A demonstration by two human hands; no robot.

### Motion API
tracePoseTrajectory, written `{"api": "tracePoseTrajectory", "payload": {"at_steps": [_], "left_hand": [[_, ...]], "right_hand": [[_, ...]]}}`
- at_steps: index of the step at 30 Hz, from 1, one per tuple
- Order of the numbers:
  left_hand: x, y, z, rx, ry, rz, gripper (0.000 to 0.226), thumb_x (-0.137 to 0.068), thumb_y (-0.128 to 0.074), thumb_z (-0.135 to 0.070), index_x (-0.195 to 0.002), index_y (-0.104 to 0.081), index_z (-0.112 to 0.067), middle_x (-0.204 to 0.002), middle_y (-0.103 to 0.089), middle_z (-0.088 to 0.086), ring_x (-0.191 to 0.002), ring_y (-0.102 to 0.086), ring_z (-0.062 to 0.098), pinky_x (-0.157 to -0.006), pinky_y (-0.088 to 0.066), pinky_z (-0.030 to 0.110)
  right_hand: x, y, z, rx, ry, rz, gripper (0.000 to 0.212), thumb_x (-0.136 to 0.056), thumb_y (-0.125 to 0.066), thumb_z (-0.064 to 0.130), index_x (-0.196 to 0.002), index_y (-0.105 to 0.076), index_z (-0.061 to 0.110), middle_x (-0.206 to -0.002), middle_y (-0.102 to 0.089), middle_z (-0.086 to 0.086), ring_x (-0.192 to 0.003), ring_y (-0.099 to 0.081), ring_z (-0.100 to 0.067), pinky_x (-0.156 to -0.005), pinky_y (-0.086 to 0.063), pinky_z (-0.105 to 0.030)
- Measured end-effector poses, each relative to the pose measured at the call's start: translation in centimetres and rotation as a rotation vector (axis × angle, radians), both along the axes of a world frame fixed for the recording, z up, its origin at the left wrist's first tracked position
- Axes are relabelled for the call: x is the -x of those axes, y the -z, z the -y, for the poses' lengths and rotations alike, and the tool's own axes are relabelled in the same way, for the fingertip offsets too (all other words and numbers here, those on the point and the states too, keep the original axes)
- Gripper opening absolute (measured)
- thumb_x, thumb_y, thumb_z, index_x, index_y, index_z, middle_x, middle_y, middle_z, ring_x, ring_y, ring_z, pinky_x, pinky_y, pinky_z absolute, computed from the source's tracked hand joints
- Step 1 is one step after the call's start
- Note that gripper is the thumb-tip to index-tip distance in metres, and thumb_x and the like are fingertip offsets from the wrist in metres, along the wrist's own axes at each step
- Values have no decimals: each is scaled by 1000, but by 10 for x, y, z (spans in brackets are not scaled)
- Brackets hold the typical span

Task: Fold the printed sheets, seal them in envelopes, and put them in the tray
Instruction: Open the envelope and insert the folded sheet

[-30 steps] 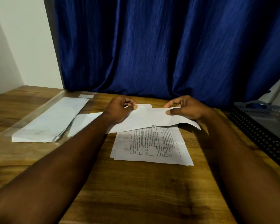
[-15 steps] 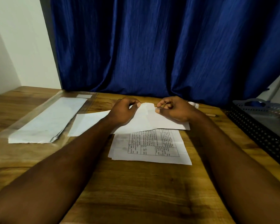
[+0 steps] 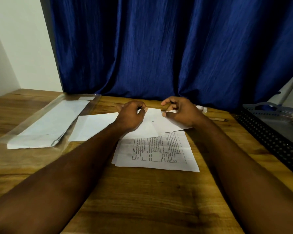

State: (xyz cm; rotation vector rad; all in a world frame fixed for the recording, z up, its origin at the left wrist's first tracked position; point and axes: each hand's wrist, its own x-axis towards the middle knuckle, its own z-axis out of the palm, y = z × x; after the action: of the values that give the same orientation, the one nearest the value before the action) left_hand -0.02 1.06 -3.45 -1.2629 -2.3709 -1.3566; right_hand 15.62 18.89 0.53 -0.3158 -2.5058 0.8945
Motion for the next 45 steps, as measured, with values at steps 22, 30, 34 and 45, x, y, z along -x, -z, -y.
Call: {"api": "tracePoseTrajectory", "payload": {"at_steps": [22,30,34,45], "left_hand": [[-4,-4,-11,-81,-92,-102,21,-101,-53,-43,-90,-66,-31,-91,-69,-12,-89,-65,17,-95,-51,59],[-8,-8,-10,-22,-150,-174,18,-105,-57,-32,-105,-73,-24,-109,-73,-2,-102,-63,21,-109,-40,54],[-10,-9,-10,-33,-151,-177,17,-105,-56,-33,-99,-70,-26,-105,-71,-5,-101,-61,19,-108,-35,52],[-12,-10,-12,-100,-160,-141,16,-104,-57,-31,-102,-71,-24,-103,-72,-3,-92,-64,20,-98,-52,55]], "right_hand": [[-13,-8,1,463,91,3,23,-93,-80,7,-115,-76,6,-98,-83,-9,-95,-81,-25,-76,-65,-30],[12,4,32,498,219,-93,12,-86,-88,12,-94,-78,10,-87,-82,-8,-83,-81,-28,-77,-66,-59],[5,-5,25,332,219,-4,13,-92,-83,31,-94,-82,17,-88,-82,2,-89,-80,-22,-86,-66,-45],[7,-2,27,154,280,-130,19,-94,-81,33,-99,-78,15,-121,-66,2,-111,-65,-21,-96,-54,-32]]}}
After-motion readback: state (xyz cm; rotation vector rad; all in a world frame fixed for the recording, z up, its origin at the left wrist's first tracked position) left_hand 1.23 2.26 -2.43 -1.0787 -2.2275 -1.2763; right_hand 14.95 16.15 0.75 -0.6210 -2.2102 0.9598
